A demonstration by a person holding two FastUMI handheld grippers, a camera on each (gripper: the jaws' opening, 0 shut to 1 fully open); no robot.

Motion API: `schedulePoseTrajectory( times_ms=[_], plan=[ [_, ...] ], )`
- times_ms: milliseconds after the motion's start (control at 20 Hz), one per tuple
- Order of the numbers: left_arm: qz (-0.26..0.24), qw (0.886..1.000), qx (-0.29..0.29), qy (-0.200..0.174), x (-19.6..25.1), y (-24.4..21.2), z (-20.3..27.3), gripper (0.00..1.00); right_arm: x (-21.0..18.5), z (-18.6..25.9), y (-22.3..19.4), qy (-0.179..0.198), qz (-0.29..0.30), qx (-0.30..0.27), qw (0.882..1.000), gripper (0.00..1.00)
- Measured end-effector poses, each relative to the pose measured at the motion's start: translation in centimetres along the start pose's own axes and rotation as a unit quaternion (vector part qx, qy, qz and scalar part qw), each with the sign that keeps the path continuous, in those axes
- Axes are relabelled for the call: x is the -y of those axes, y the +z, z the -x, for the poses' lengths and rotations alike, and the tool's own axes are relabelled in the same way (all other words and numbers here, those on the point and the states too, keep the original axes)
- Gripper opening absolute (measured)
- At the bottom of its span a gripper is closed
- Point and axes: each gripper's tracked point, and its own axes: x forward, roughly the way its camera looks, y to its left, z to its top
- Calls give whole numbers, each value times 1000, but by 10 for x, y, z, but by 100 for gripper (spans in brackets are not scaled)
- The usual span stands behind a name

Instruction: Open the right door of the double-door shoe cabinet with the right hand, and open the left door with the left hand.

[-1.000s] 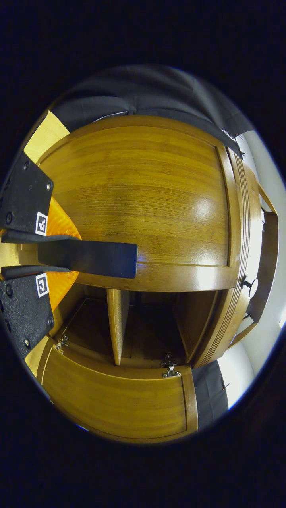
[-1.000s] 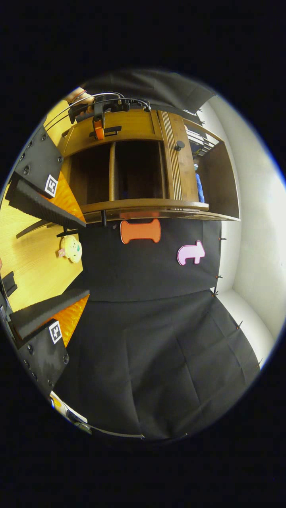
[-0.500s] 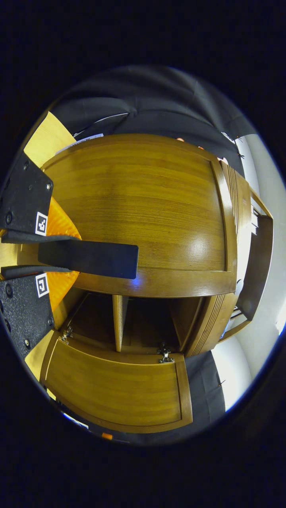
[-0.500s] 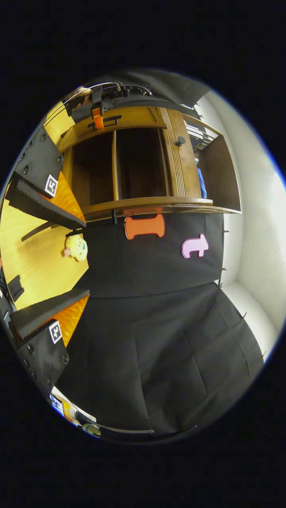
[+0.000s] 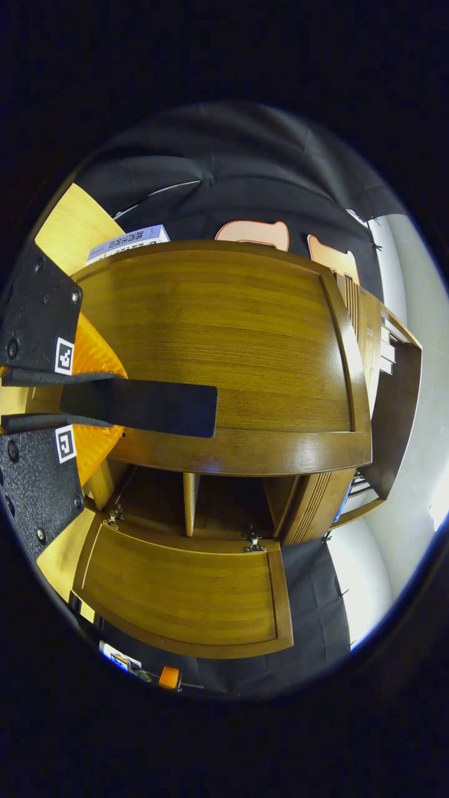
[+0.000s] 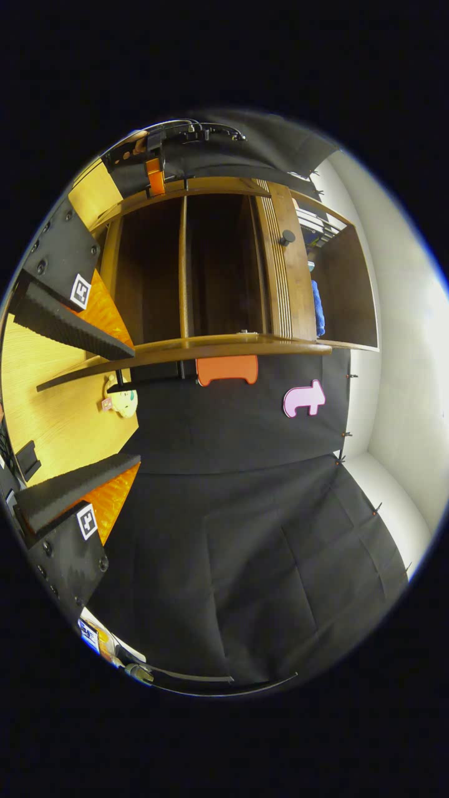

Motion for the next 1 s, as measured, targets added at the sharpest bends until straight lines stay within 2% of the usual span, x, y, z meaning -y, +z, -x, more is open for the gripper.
schedulePoseTrajectory(
  times_ms=[200, 850, 900, 1000],
  plan=[
    [5, 1000, 4, 5, -11, -1, 21, 14, -13, 6, 1, 8, 4, 3, 1000, 89],
    [1, 999, 4, 38, -60, 3, 78, 14, -54, 19, 5, 39, 17, 10, 999, 89],
    [-2, 999, 2, 40, -65, 7, 83, 13, -54, 23, 4, 41, 18, 8, 999, 98],
    [0, 999, 1, 45, -71, 7, 90, 13, -57, 27, 3, 47, 18, 7, 999, 98]
  ],
)
